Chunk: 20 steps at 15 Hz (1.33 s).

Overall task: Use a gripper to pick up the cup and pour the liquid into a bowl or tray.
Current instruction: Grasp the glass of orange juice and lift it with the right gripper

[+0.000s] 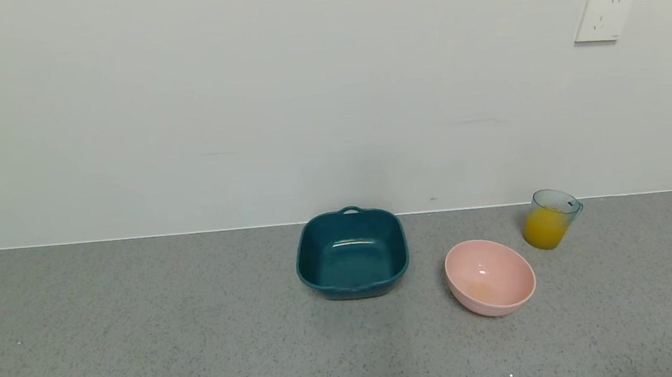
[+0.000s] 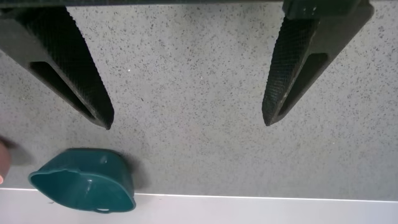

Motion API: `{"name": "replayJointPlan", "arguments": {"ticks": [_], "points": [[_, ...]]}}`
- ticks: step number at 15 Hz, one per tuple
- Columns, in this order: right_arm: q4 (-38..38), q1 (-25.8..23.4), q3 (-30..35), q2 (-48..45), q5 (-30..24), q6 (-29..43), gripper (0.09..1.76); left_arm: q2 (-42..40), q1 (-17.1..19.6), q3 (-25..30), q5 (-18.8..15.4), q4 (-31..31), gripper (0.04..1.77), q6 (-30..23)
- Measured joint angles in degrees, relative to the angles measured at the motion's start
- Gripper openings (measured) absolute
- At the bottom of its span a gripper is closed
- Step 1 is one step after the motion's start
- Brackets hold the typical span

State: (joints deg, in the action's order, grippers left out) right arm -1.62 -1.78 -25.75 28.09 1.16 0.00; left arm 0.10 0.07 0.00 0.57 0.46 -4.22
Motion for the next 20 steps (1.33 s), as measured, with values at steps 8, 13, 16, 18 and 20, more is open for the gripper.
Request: {"name": "replayJointPlan", "arguments": {"ticks": [8,13,16,18,20], "points": [[17.69,-2.01,-9.23,38.58,1.05,0.00,1.71,0.00,-0.02,0.00,0.02,-0.02,1.72,-0.05],[32.87,-2.35,-9.08,60.72,2.95,0.46,1.71,0.00,-0.02,0.00,0.02,-0.02,1.72,0.00],[41.86,-2.35,-8.27,71.22,4.35,0.84,1.71,0.00,-0.02,0.00,0.02,-0.02,1.72,-0.02],[47.68,-2.29,-7.88,77.45,5.47,1.45,1.71,0.00,-0.02,0.00,0.02,-0.02,1.72,0.00],[52.58,-2.01,-7.88,82.58,6.22,2.12,1.71,0.00,-0.02,0.00,0.02,-0.02,1.72,-0.02]]}}
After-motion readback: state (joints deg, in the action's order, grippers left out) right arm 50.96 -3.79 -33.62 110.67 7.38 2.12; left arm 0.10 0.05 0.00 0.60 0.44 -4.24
